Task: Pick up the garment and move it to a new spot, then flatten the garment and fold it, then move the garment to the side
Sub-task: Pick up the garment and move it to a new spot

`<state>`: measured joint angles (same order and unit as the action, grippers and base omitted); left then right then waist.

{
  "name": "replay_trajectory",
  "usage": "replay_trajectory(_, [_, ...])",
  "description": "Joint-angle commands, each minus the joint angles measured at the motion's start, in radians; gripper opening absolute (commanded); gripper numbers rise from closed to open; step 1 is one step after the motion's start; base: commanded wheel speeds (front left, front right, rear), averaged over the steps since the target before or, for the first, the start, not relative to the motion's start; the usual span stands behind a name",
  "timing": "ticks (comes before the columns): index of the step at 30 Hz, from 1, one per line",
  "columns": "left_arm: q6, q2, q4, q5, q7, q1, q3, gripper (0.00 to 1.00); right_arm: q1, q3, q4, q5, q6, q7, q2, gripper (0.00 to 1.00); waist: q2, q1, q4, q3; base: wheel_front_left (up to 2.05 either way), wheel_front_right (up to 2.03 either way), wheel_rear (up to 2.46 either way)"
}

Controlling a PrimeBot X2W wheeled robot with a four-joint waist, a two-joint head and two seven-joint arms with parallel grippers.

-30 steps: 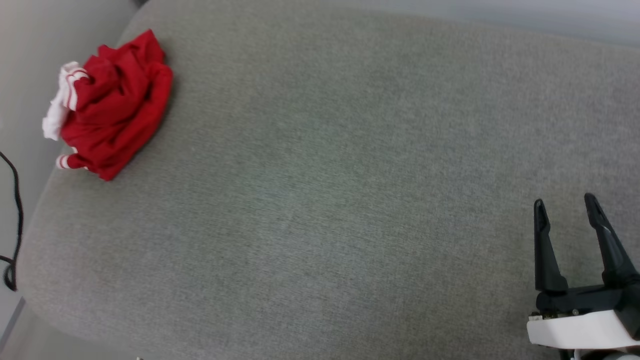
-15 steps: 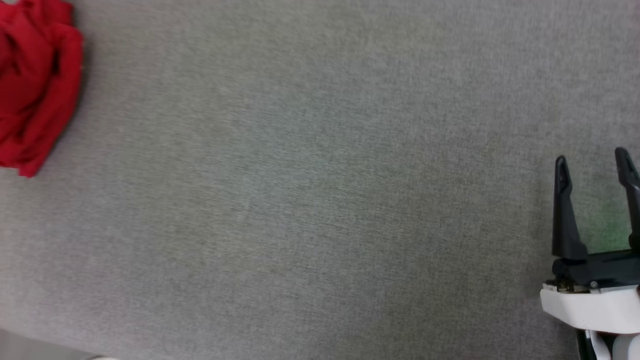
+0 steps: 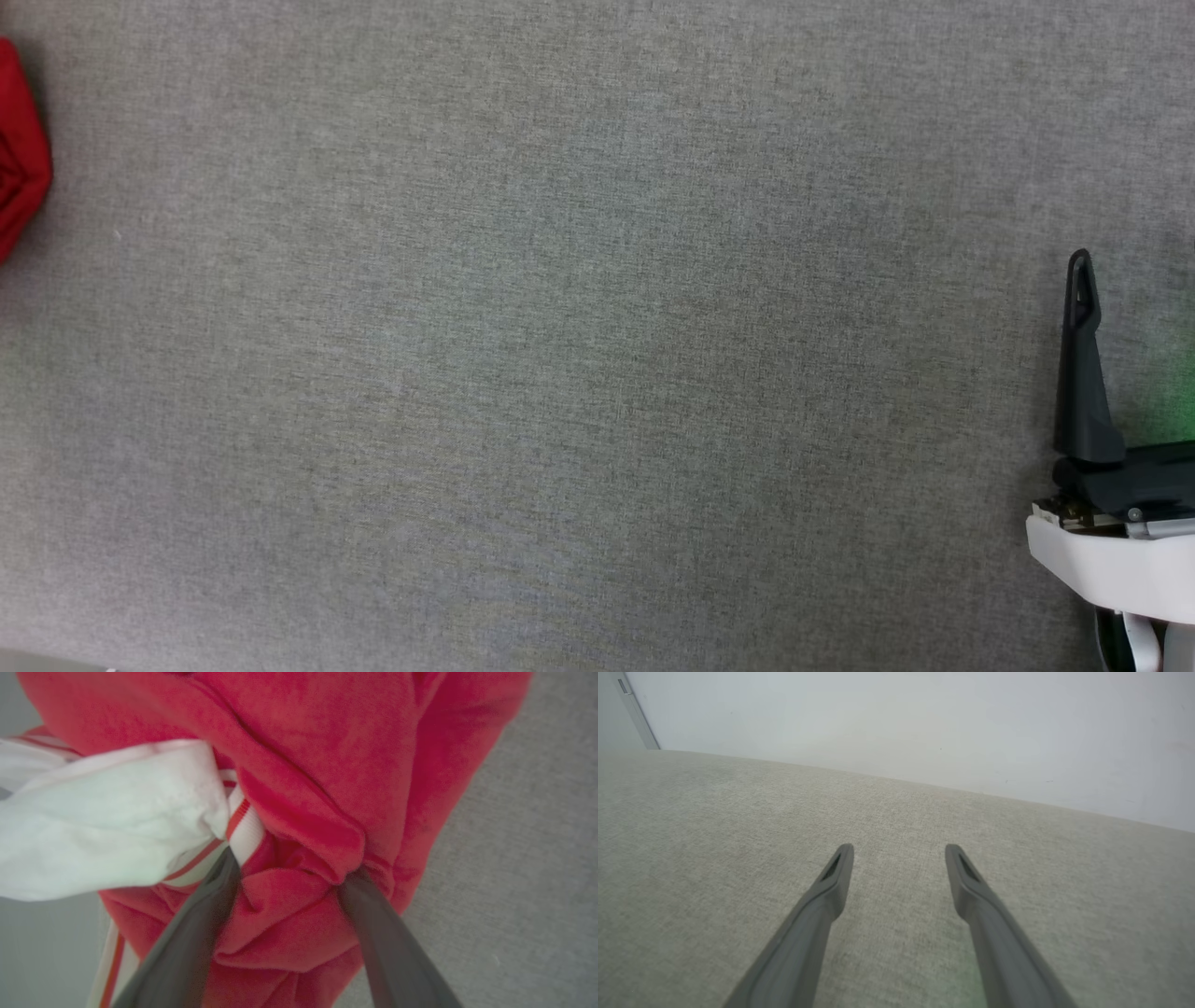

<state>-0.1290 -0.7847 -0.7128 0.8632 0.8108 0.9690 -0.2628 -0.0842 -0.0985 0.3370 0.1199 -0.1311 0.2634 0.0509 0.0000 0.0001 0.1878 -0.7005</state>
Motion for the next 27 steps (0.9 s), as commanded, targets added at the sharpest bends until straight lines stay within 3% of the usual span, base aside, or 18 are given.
replay_trajectory(1, [0.0,0.04,-0.028,0.006,0.022,-0.038,-0.036,1.0,-0.016,-0.001,0.003,0.008,0.001,0.002,-0.001,1.0,0.0,-0.0001,-0.001,0.0,0.0,0.0,0.0])
replay_trajectory(2, [0.0,0.042,-0.033,0.009,0.017,-0.036,-0.041,0.43,-0.015,-0.001,0.003,0.008,0.001,0.002,-0.001,1.0,0.0,-0.0001,-0.001,0.001,0.0,0.0,0.0])
replay_trajectory(3, [0.0,0.043,-0.038,0.013,0.013,-0.033,-0.045,0.0,-0.014,-0.001,0.002,0.01,0.001,0.002,-0.001,1.0,0.0,-0.0001,-0.001,0.002,0.0,0.0,0.0])
replay_trajectory(15, [0.0,-0.063,0.06,-0.012,-0.073,0.045,-0.157,0.0,-0.007,0.015,-0.053,-0.038,0.001,0.002,-0.001,1.0,0.0,-0.0001,0.011,0.138,0.0,0.0,0.0])
replay_trajectory(24, [0.0,-0.142,0.252,-0.037,-0.047,0.141,-0.309,0.0,0.038,0.032,-0.108,-0.101,0.001,0.002,-0.001,1.0,0.0,-0.0001,-0.008,0.312,0.0,0.0,0.0])
replay_trajectory(27, [0.0,-0.143,0.323,-0.043,-0.028,0.182,-0.36,0.0,0.056,0.035,-0.124,-0.119,0.001,0.002,-0.001,1.0,0.0,-0.0001,-0.023,0.363,0.0,0.0,0.0])
